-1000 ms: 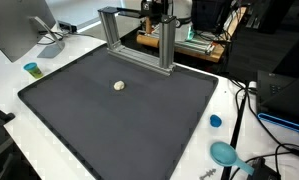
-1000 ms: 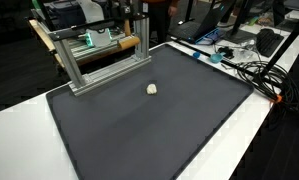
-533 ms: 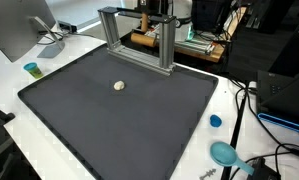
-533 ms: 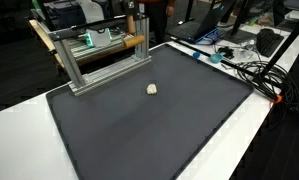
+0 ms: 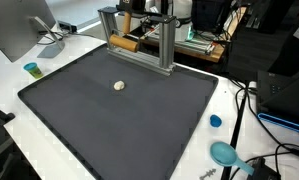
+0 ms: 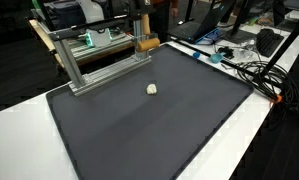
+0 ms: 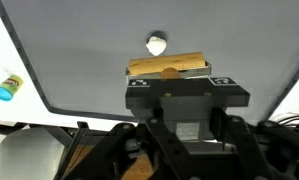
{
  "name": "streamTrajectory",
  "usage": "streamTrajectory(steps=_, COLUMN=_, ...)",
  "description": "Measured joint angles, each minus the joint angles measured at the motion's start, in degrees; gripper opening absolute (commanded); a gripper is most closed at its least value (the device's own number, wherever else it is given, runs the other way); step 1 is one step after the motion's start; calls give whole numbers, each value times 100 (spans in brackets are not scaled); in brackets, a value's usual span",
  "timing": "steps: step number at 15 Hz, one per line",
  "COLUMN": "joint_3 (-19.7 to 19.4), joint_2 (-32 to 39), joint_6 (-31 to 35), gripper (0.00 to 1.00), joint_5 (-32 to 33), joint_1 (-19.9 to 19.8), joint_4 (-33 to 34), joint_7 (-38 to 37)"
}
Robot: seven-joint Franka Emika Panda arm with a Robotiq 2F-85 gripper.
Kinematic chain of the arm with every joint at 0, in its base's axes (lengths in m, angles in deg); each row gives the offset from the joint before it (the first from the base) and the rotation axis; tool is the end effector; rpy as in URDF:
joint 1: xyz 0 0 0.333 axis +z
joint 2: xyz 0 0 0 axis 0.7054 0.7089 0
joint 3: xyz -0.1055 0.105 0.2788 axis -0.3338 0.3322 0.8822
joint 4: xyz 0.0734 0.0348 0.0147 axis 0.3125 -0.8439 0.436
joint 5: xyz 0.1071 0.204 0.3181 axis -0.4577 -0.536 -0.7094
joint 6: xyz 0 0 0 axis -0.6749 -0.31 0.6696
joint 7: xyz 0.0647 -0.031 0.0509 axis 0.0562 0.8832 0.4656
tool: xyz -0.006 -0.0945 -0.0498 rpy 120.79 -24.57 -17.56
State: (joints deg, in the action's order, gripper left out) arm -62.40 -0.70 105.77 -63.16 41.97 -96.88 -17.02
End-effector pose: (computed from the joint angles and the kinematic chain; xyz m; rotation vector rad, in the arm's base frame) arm 0.4207 0.0200 0.4792 2.9662 0.0642 0.5888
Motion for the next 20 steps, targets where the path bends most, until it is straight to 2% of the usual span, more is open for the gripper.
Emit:
streamTrajectory(steps=2, joint_3=16, joint_2=666, joint_6=-164, gripper=21, joint_5=12, joint_1=-16, joint_4=477, joint_7=-106)
streamTrajectory(steps=3, joint_3=15, joint_2=988, joint_6=-335, gripper=46, joint_5=22, joint_1=-25, joint_4=734, joint_7=-217)
streamTrajectory(steps=6, joint_3=16, joint_2=1576, joint_6=-854, gripper=46, joint_5=92, joint_1=-29, joint_4=1289, joint_7=-423)
streamTrajectory(steps=7, joint_3=16, joint_2=1633, joint_6=-899, gripper=21, joint_5=102, joint_1=-29, joint_4=1355, joint_7=-444)
streamTrajectory(steps=9, joint_3=4, joint_2=1646, joint_6=-930, gripper=21, joint_5=108, joint_1=-15, joint_4=1386, joint_7=-455)
streamTrajectory(steps=12, joint_3=-14, joint_2=1806, joint_6=-811, gripper=21, joint_5=148, joint_1=-14, joint_4=1383, joint_7=-857)
streamTrajectory(steps=16, joint_3=-63, joint_2=2596, joint_6=-394, gripper=21, joint_5=153, joint_1=-16, joint_4=1689, joint_7=-1507)
streamTrajectory(steps=20, joint_3=-225, joint_2=3509, joint_6=-227, gripper=21, joint_5=148, joint_1=11, joint_4=2262, joint_7=-1753)
